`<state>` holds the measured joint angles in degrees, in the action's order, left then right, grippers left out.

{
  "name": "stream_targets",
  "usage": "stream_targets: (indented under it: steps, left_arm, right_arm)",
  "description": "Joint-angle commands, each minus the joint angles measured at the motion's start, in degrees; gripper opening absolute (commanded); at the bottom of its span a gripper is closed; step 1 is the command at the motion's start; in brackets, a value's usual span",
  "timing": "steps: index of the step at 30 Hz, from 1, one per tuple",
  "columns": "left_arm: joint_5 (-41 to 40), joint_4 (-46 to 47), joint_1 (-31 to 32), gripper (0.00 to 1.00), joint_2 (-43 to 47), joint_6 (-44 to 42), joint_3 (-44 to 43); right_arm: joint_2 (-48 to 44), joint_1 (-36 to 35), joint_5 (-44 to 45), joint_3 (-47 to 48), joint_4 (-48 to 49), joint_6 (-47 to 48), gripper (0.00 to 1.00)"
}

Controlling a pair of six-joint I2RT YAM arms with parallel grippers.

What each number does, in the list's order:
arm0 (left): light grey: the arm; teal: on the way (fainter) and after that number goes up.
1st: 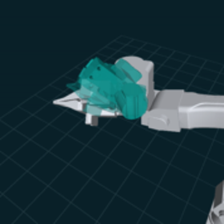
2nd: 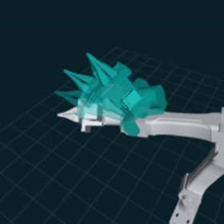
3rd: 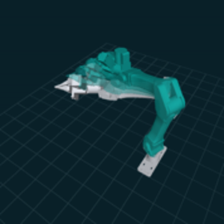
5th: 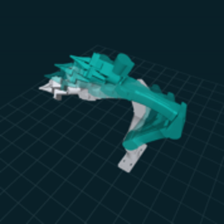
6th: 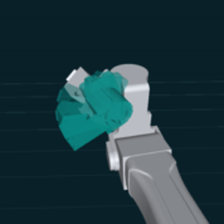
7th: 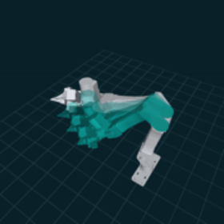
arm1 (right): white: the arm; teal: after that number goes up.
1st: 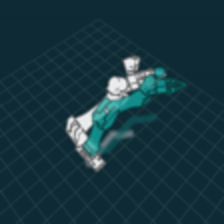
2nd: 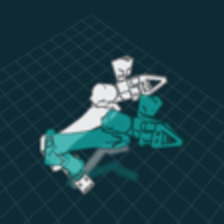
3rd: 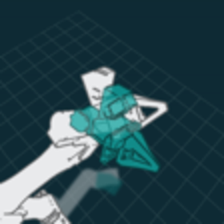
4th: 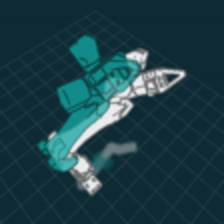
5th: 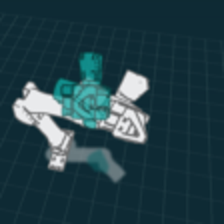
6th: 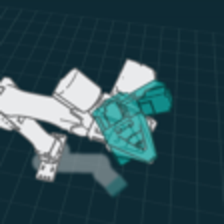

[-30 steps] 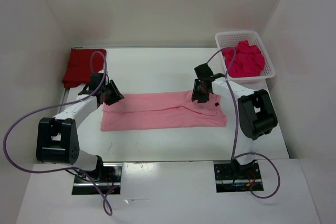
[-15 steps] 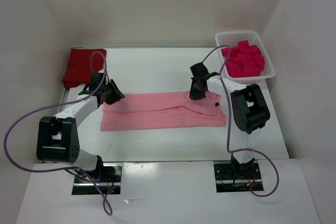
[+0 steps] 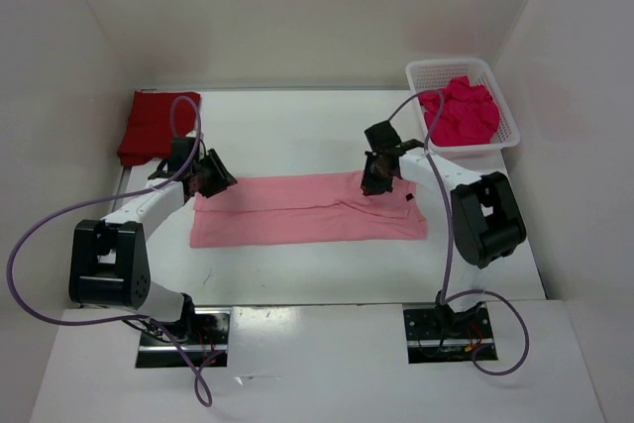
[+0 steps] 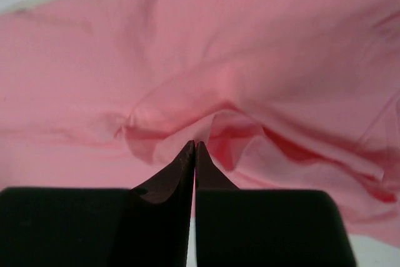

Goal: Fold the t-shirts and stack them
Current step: Fold the other side of the tshirt into a rectangle, then rotate the tshirt 90 degrees

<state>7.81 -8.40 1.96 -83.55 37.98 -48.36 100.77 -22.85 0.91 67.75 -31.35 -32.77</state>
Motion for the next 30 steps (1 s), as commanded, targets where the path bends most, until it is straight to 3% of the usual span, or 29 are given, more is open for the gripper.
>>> stream_targets:
  steps: [1,4,8,11,13,16,19,23,30]
  left_arm:
    - [1.15,2.69,-0.02,0.47,-0.21,0.78,-0.51]
    - [1.15,2.69,-0.02,0.47,-0.21,0.78,-1.12]
    - [1.15,3.22,-0.02,0.47,-0.21,1.31,-2.26]
    - [1.15,3.22,-0.02,0.47,-0.21,1.31,-4.19]
    - [1.77,3.22,-0.02,0.47,-0.21,1.31,-5.07]
    - [3.08,3.22,-0.02,0.47,-0.74,1.84,-5.78]
    - [4.48,4.36,-0.02,0.47,-2.05,2.97,-5.78]
    - [5.11,4.89,-0.02,0.47,-3.29,2.98,-5.78]
    - [4.58,5.94,-0.02,0.48,-5.83,2.98,-3.94]
  right_arm:
    - [-4.44,-1.93,-5.46,-3.14,-3.63,-1.67,0.02]
    - [-6.03,-4.64,-10.04,-6.48,-3.63,-3.61,0.06]
    - [-8.57,-9.84,-15.14,-6.49,-4.94,-6.51,0.31]
    - [-11.38,-9.84,-15.76,-2.98,-7.66,-5.56,0.32]
    - [-12.0,-7.48,-12.96,-0.6,-8.28,-3.97,0.32]
    - [-10.87,-1.16,-9.09,1.33,-8.99,-1.16,0.25]
    - [-7.36,0.0,-1.9,1.86,-5.83,-0.1,0.14]
    - [-0.93,0.18,-3.02,0.03,-4.68,-0.1,0.05]
    - [-5.59,-1.75,-5.38,-12.44,-2.75,-3.52,0.05]
